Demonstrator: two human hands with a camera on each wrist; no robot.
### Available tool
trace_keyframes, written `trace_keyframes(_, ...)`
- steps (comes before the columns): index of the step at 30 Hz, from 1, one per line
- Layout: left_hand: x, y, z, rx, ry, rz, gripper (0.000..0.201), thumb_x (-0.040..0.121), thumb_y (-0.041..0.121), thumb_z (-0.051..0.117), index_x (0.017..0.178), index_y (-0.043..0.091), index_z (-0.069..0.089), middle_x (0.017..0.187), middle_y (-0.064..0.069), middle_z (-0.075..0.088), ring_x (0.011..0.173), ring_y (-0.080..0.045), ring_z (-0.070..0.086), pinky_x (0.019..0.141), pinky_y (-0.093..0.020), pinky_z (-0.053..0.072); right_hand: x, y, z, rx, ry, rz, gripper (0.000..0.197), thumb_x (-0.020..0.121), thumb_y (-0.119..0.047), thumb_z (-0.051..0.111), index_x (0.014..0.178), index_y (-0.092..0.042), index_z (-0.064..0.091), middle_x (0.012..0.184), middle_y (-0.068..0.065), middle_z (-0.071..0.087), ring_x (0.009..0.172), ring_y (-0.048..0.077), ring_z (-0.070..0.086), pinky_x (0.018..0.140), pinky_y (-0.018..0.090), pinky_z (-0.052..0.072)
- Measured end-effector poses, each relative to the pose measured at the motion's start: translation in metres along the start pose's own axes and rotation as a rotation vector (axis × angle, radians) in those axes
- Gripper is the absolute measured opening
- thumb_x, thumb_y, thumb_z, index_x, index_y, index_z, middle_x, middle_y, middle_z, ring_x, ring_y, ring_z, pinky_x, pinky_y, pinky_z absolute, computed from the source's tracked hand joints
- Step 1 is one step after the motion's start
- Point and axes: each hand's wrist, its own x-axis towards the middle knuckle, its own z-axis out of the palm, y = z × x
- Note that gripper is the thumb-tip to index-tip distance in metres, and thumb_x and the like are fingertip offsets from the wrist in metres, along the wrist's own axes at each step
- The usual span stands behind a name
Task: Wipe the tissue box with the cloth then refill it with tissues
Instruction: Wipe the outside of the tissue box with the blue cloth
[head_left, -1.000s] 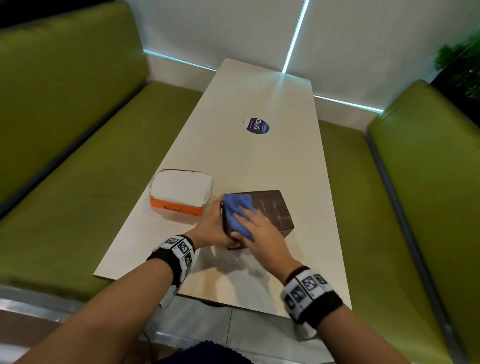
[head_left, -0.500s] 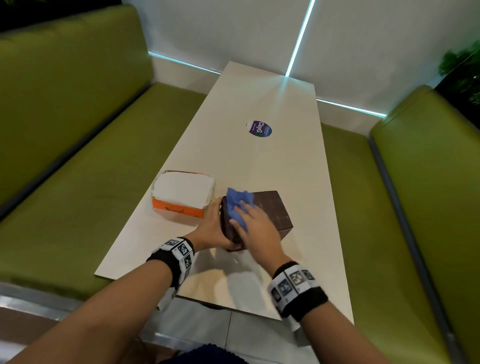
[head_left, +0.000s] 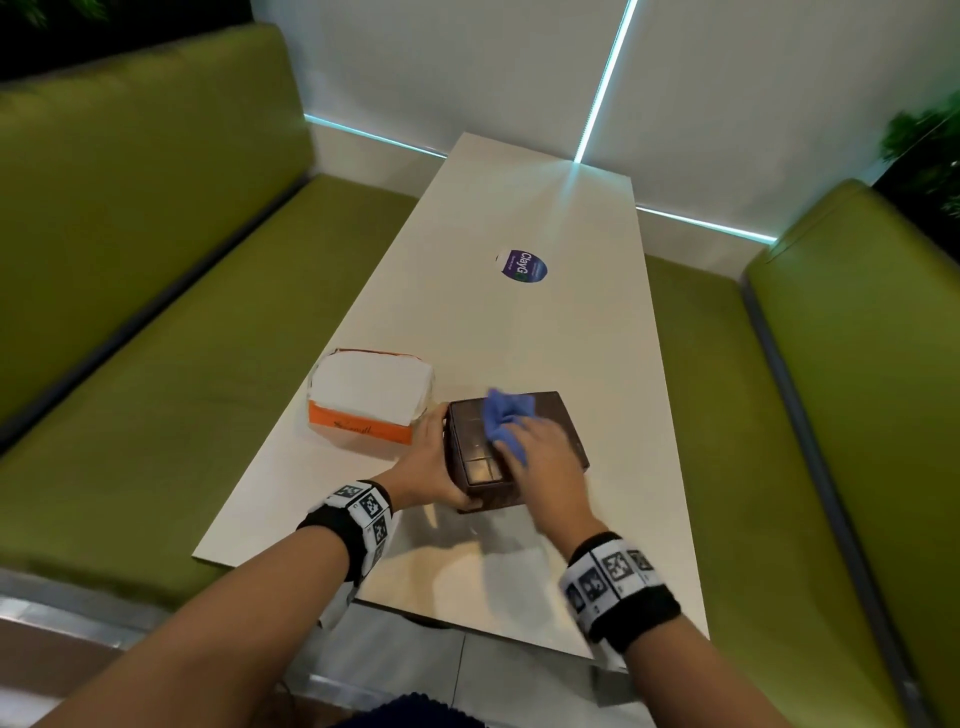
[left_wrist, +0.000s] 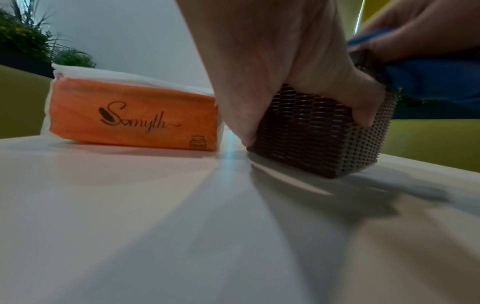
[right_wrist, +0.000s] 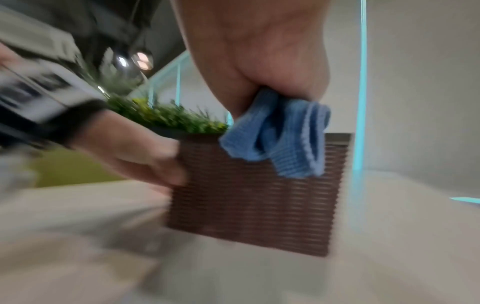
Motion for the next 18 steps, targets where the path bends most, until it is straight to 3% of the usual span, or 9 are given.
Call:
trace_keyframes(2, 0.002, -0.006, 0.0, -0.021, -0.007, -0.027, 0.137, 0.032, 0.046, 0.09, 0.145, 0.017, 0.017, 0.139, -0.002, 0.029, 0.135, -0.024, 0.031, 0.116, -0.047, 0.032, 0.01, 0.032, -0.014, 0.055, 0.097, 0.162, 0.036, 0.097, -0.038, 0.039, 0.105, -0.018, 0.068, 0.108, 0.0, 0.067, 0.104, 0.023, 0.06, 0.089, 0.026, 0.043)
trace_keyframes(5, 0.004, -0.005, 0.004, -0.004, -0.01, -0.023, 0.139, 0.031, 0.049, 0.088, 0.145, 0.017, 0.016, 0.139, -0.002, 0.027, 0.135, -0.024, 0.03, 0.117, -0.045, 0.03, 0.016, 0.018, -0.014, 0.07, 0.192, 0.348, 0.029, 0.097, -0.029, 0.049, 0.111, -0.01, 0.066, 0.117, 0.007, 0.066, 0.11, 0.027, 0.058, 0.089, 0.033, 0.045)
trace_keyframes(9, 0.0, -0.004, 0.001, -0.046, -0.018, -0.048, 0.141, 0.032, 0.054, 0.073, 0.151, 0.011, 0.01, 0.151, -0.01, 0.024, 0.142, -0.025, 0.027, 0.117, -0.031, 0.025, 0.017, -0.06, 0.012, -0.05, -0.023, 0.109, 0.048, 0.098, -0.04, 0.045, 0.136, -0.012, 0.052, 0.143, 0.005, 0.05, 0.128, 0.026, 0.041, 0.105, 0.037, 0.039)
trace_keyframes(12, -0.001, -0.004, 0.001, -0.034, -0.01, -0.023, 0.143, 0.03, 0.051, 0.079, 0.149, 0.012, 0.009, 0.143, -0.006, 0.024, 0.136, -0.022, 0.027, 0.114, -0.028, 0.024, 0.027, -0.049, 0.005, -0.018, -0.062, 0.036, 0.044, 0.097, -0.037, 0.046, 0.134, -0.015, 0.055, 0.146, 0.002, 0.047, 0.13, 0.024, 0.041, 0.107, 0.035, 0.037)
trace_keyframes(15, 0.003, -0.008, 0.003, -0.04, 0.014, -0.023, 0.14, 0.03, 0.045, 0.088, 0.145, 0.013, 0.015, 0.136, -0.003, 0.026, 0.133, -0.023, 0.029, 0.117, -0.042, 0.029, 0.034, 0.002, -0.017, -0.022, -0.017, 0.15, 0.043, 0.096, -0.039, 0.04, 0.125, -0.016, 0.063, 0.14, 0.003, 0.054, 0.121, 0.029, 0.049, 0.102, 0.035, 0.039)
trace_keyframes(18, 0.003, -0.01, 0.003, -0.052, -0.009, -0.027, 0.137, 0.034, 0.039, 0.094, 0.144, 0.024, 0.014, 0.139, 0.004, 0.023, 0.136, -0.021, 0.027, 0.117, -0.046, 0.029, 0.013, 0.033, -0.029, -0.053, 0.049, 0.313, 0.043, 0.098, -0.032, 0.047, 0.136, -0.013, 0.053, 0.145, 0.004, 0.049, 0.123, 0.026, 0.045, 0.104, 0.031, 0.036)
